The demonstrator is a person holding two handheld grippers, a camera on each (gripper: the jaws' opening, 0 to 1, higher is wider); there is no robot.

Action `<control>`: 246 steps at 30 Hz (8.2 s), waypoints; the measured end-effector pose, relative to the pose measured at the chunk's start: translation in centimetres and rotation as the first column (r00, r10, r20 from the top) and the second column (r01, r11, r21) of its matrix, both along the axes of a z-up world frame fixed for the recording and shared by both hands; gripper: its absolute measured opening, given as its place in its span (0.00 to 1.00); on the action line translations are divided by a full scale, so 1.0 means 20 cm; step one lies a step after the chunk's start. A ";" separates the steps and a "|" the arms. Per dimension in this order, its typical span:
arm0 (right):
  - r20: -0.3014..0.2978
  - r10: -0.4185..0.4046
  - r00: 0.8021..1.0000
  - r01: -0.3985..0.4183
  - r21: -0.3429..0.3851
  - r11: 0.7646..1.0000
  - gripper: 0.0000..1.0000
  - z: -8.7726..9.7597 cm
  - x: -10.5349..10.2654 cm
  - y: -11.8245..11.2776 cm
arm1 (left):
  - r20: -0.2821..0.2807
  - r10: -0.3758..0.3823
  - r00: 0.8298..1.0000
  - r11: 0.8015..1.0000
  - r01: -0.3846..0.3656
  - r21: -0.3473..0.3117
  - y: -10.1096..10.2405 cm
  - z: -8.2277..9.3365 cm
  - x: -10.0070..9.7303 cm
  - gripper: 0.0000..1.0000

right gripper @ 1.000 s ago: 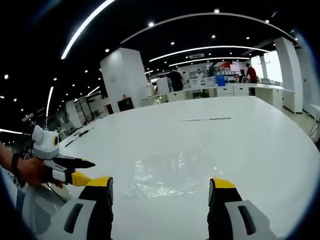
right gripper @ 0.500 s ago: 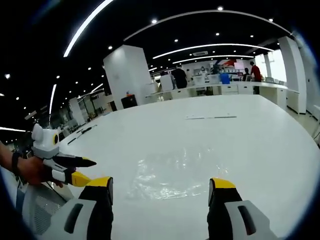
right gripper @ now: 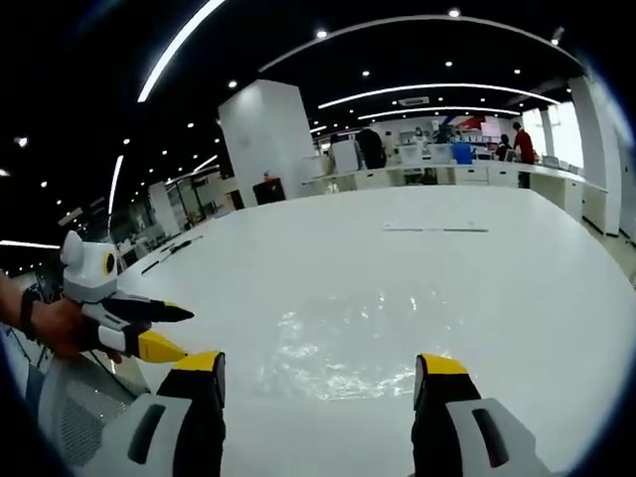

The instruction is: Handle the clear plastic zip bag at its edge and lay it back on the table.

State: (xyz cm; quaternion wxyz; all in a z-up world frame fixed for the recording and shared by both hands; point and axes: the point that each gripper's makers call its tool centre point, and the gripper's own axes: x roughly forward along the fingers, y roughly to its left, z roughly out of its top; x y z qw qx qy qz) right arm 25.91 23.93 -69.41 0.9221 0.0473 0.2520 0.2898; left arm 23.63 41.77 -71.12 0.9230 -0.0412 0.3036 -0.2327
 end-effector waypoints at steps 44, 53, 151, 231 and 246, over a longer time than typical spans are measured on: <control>-0.014 0.142 0.990 -0.142 -0.082 0.986 0.75 -0.10 0.11 0.21 | -0.004 0.023 1.000 1.000 -0.023 -0.010 0.03 0.00 0.01 0.72; -0.019 0.196 0.980 -0.197 -0.117 0.973 0.75 -0.13 0.09 0.26 | 0.000 0.036 0.999 0.999 -0.036 -0.015 0.05 0.00 0.01 0.72; -0.160 0.413 0.897 -0.439 -0.441 0.783 0.00 -0.41 0.03 0.40 | 0.019 -0.007 1.000 0.996 0.008 -0.091 0.00 0.06 0.00 0.59; -0.180 0.766 0.618 -0.716 -0.530 0.454 0.00 -0.02 -0.14 0.28 | 0.175 -0.559 0.810 0.775 0.437 0.457 -0.19 0.01 0.33 0.46; -0.175 0.787 0.591 -0.733 -0.523 0.435 0.00 -0.01 -0.15 0.32 | 0.127 -0.665 0.736 0.673 0.517 0.529 -0.21 -0.04 0.28 0.24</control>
